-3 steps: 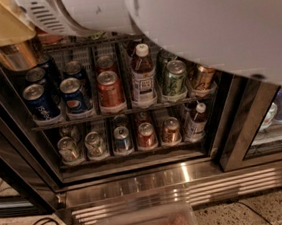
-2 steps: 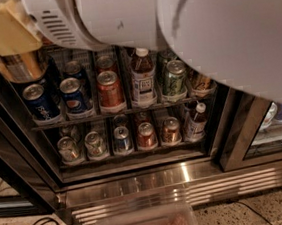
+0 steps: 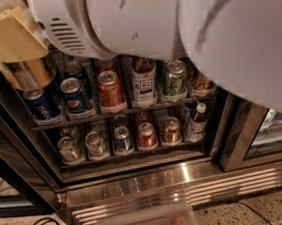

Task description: Pick orange can from top shelf of fridge

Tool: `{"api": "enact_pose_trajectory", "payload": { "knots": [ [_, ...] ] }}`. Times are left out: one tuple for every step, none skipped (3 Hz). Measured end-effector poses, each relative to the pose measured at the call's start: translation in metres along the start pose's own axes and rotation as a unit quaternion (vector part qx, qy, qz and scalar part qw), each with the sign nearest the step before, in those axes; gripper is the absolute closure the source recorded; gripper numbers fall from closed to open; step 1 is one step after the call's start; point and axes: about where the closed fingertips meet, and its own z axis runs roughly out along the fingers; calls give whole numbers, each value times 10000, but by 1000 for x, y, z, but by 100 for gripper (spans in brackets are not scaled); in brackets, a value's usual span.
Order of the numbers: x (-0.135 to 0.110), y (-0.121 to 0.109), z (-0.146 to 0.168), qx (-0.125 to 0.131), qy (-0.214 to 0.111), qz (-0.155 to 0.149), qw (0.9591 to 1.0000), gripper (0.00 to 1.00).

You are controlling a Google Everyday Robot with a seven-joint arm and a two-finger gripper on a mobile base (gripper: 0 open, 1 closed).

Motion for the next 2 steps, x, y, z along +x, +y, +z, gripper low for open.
{"api": "enact_pose_trajectory", "payload": {
  "knots": [
    [33, 25, -23, -165, 235, 345, 9990, 100],
    [27, 23, -35, -195, 157, 266, 9993, 100]
  ]
}}
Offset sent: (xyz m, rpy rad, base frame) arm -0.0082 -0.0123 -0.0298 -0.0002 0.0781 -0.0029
